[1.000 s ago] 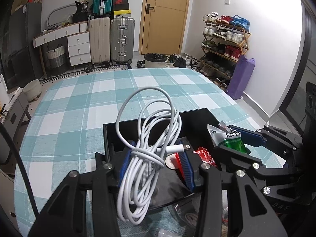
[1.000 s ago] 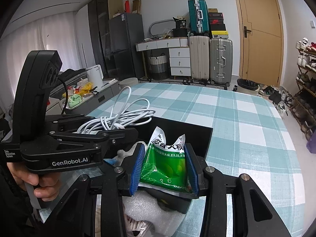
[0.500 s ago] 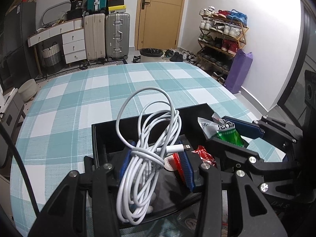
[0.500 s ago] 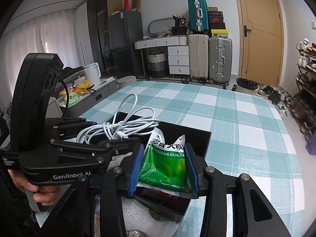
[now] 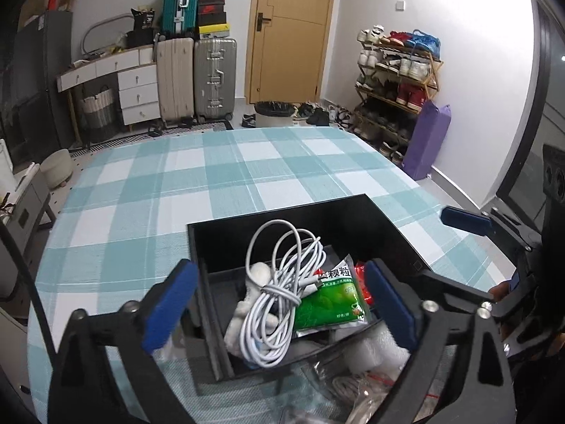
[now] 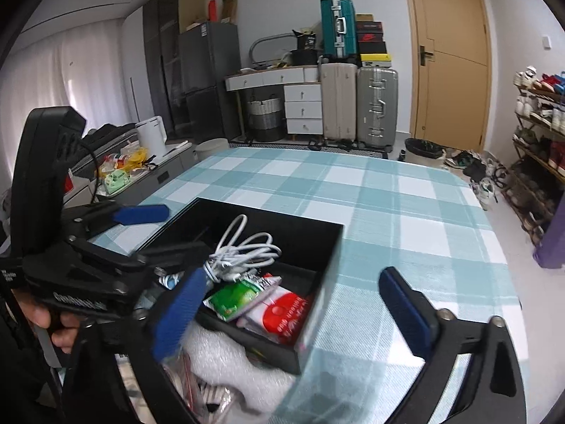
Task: Organize soft objects
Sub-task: 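Withdraw both open grippers from the box toward the remaining items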
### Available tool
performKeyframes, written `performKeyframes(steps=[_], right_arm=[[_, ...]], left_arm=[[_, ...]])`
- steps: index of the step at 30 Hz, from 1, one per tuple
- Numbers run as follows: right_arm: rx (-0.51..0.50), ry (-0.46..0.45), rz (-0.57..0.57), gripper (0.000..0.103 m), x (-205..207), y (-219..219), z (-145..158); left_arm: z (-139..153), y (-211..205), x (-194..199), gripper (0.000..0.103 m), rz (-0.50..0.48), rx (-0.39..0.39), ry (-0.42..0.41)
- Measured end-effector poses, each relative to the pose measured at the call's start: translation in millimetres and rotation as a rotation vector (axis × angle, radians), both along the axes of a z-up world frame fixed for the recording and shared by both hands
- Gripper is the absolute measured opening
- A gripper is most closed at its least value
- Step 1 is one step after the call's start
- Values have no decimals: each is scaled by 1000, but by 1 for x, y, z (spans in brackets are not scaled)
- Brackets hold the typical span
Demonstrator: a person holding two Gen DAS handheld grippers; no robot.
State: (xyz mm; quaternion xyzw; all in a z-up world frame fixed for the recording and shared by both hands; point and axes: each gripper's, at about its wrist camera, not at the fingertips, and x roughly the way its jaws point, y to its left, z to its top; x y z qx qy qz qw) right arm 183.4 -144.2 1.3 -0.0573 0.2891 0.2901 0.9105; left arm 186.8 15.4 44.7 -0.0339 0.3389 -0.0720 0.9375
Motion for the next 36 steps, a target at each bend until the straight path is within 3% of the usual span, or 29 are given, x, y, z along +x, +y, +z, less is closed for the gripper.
performKeyframes(steps=[15,36], right_arm=[[20,-2,-12,102,-45,-17,-3],[16,19,-17,102,-71,-18,-18]], left_arm=[[-3,18,-56,100,48,26,-21],[-22,-1,-85,100,-33,41,11]])
